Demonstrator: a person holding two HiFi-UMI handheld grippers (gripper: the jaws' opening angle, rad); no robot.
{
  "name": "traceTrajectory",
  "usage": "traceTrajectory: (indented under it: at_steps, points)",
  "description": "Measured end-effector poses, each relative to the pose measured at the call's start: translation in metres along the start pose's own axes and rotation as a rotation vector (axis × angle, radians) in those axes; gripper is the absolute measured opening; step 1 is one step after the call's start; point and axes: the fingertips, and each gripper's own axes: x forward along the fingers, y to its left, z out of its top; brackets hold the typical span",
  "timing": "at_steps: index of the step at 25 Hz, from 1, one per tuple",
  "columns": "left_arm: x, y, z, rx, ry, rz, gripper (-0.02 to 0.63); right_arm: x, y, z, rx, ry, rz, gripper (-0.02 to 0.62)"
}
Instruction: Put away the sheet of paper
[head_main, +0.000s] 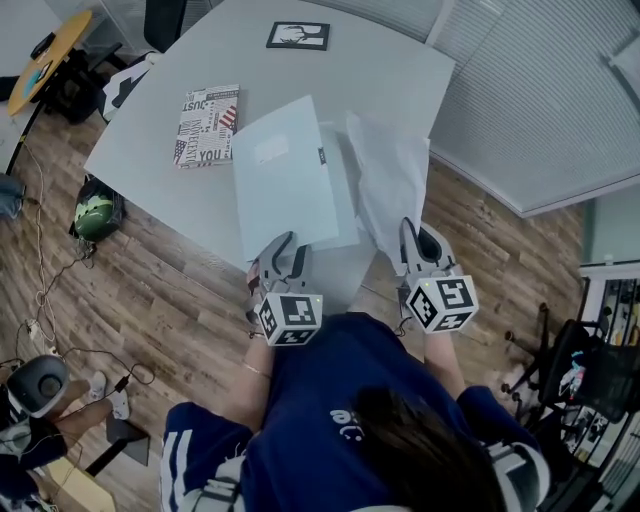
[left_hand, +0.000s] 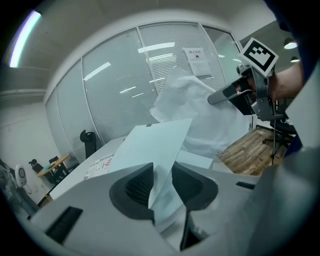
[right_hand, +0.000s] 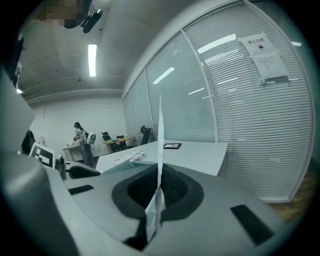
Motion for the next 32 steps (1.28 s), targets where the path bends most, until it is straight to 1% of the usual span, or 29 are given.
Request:
traceTrajectory:
  at_steps: [3,8,11,13,16,21,25,28,32]
  points:
    - [-0.005,0.007,0.003,-0.036,-0.013,0.022,0.107,0.001,0.0,0.002,-0.01,-0.001,0.015,0.008]
    - [-0.02,0.026,0.012,-0.148,-0.064,0.089,0.073,0.002,0.0,0.006,-0.005,-0.01,0.036,0.009]
    - [-0.031,0.042,0.02,-0.254,-0.11,0.108,0.057,0.005,0.001,0.01,-0.018,-0.012,0.05,0.009]
    - [-0.039,0.053,0.021,-0.314,-0.138,0.137,0.05,0.006,0.003,0.013,-0.023,-0.015,0.055,0.008]
    - [-0.05,0.07,0.019,-0.403,-0.172,0.19,0.037,0.007,0.008,0.021,-0.031,-0.025,0.072,0.009]
    - [-0.066,0.091,0.01,-0.552,-0.221,0.244,0.028,0.013,0.027,0.036,-0.048,-0.036,0.128,0.009]
    - [-0.077,0.104,-0.001,-0.718,-0.251,0.282,0.026,0.017,0.048,0.05,-0.03,-0.058,0.185,0.009]
    - [-0.083,0.11,-0.007,-0.779,-0.267,0.3,0.026,0.021,0.063,0.057,-0.029,-0.065,0.224,0.009]
    - [-0.091,0.118,-0.018,-0.89,-0.294,0.321,0.026,0.027,0.084,0.065,-0.027,-0.067,0.277,0.009]
